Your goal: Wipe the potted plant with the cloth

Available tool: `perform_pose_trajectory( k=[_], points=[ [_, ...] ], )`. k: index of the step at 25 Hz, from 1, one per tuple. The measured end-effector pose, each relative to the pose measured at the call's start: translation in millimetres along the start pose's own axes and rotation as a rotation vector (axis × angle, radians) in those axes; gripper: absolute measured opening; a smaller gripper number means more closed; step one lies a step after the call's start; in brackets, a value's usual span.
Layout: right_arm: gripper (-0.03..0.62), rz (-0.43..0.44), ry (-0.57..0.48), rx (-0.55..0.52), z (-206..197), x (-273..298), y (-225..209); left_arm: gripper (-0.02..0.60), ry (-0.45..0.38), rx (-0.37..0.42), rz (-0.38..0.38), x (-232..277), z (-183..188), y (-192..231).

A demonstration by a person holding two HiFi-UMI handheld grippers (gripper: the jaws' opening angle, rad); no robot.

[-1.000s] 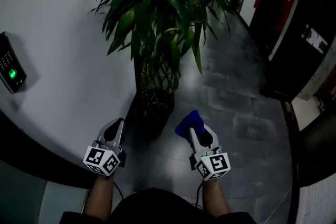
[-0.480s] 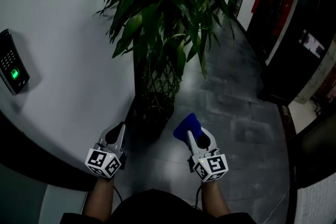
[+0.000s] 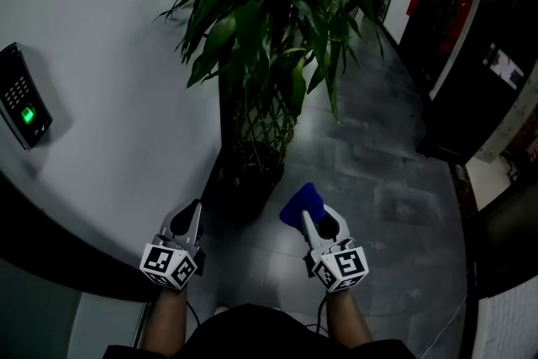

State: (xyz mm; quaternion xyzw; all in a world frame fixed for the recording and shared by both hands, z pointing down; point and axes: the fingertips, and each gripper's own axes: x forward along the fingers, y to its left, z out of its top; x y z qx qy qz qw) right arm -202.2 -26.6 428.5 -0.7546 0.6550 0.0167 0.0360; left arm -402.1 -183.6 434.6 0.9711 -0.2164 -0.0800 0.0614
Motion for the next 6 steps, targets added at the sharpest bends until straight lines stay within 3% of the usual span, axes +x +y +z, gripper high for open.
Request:
perform_pose_trajectory(
  k=[6],
  points=[
    [0.104,0.001,0.004,-0.005,-1.1,0.4,4.6,0.006,-0.007,-0.007,-0.005,-3.4,0.7,5.3]
  ],
)
